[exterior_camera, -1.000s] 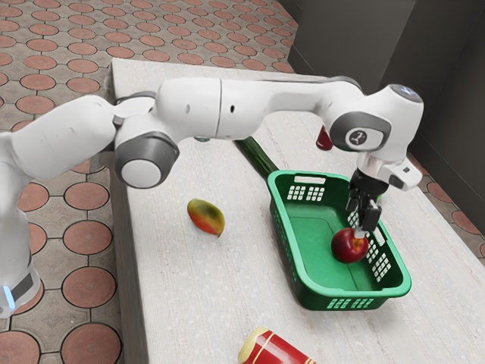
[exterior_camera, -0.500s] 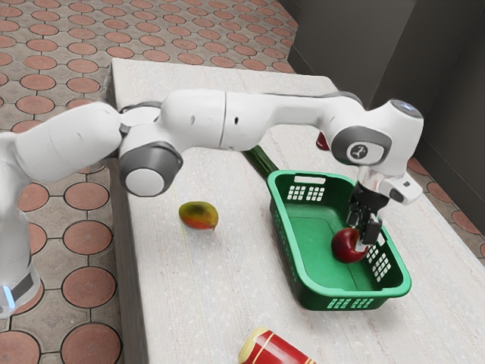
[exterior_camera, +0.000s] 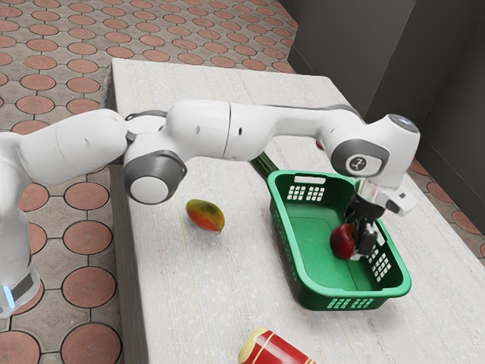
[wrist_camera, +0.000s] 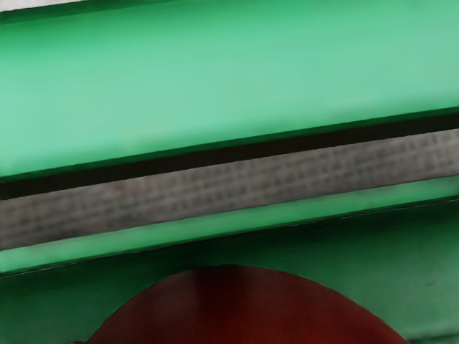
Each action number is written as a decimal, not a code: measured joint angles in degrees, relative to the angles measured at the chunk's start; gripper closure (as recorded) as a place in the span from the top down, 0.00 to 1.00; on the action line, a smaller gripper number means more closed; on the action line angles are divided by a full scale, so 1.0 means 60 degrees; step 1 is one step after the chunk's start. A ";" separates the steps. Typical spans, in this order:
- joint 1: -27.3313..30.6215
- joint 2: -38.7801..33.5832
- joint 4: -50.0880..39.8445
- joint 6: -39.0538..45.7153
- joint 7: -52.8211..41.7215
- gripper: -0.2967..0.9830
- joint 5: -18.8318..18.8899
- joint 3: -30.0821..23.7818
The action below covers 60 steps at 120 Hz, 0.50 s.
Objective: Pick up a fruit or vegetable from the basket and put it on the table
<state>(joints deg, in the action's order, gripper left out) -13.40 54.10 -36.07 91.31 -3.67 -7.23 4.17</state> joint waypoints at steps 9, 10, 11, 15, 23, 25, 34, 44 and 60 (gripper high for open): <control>-0.0002 -0.0040 -0.0016 0.0012 0.0007 0.49 0.0041 0.0007; -0.0002 -0.0049 -0.0019 0.0013 0.0008 0.46 0.0045 0.0007; -0.0003 -0.0060 -0.0022 0.0014 0.0009 0.43 0.0052 0.0011; -0.0010 -0.0107 -0.0036 0.0017 0.0013 0.40 0.0078 0.0029; -0.0024 -0.0217 -0.0062 0.0016 0.0020 0.42 0.0116 0.0062; -0.0029 -0.0247 -0.0068 0.0015 0.0022 0.44 0.0120 0.0071; -0.0058 -0.0392 -0.0088 0.0002 0.0026 0.49 0.0124 0.0105; -0.0107 -0.0637 -0.0098 -0.0033 0.0022 0.49 0.0125 0.0116; -0.0476 -0.1026 -0.0110 -0.0093 0.0011 0.45 0.0155 0.0101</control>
<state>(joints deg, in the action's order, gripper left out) -16.25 47.94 -36.73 90.75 -3.61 -6.30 4.77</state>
